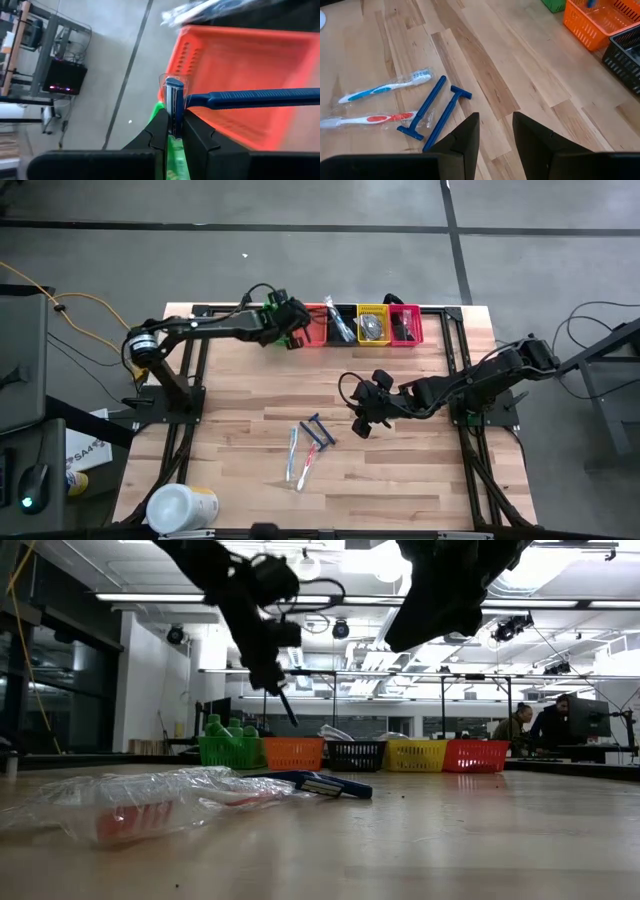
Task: Pick & Place Travel size toiletries
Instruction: Put the left blue razor into the orange bin, then put the light blue toothbrush into the black bin
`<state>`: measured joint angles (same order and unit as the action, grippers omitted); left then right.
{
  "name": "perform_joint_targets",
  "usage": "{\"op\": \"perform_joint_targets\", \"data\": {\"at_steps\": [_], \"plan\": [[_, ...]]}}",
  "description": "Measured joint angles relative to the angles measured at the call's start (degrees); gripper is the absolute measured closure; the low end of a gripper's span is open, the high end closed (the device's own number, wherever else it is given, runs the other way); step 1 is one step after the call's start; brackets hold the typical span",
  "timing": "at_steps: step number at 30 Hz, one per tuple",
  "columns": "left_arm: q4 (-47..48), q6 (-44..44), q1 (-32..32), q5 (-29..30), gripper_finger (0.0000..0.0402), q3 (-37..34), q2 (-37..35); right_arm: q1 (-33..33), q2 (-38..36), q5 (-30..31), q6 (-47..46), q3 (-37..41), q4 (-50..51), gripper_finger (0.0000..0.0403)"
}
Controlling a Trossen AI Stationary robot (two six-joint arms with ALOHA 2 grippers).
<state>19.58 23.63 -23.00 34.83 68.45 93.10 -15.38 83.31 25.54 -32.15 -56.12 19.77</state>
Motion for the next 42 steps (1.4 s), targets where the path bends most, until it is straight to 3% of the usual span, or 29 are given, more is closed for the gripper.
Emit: {"op": "perform_joint_targets", "data": {"at_steps": [13,23,32,37,42], "plan": [[-11.2,10.9,-4.4,0.0,0.0373,0.0,8.5,0.0,0.0,0.0,0.9,0.0,-0.4,0.0292],[-8.7,12.6,-4.4,-0.1,0.032,0.0,10.1,0.0,0.0,0.0,1.1,0.0,-0.3,0.0292],[-7.4,11.9,-4.4,0.1,0.031,1.9,10.1,0.0,0.0,-0.1,0.6,0.0,-0.3,0.0292],[-5.7,11.3,-4.4,-2.9,0.0308,3.3,10.1,0.0,0.0,-0.2,0.5,0.0,-0.3,0.0292],[-4.7,10.7,-4.4,-3.5,0.0276,3.9,10.1,0.0,0.0,-0.2,0.3,0.0,-0.3,0.0292]]}}
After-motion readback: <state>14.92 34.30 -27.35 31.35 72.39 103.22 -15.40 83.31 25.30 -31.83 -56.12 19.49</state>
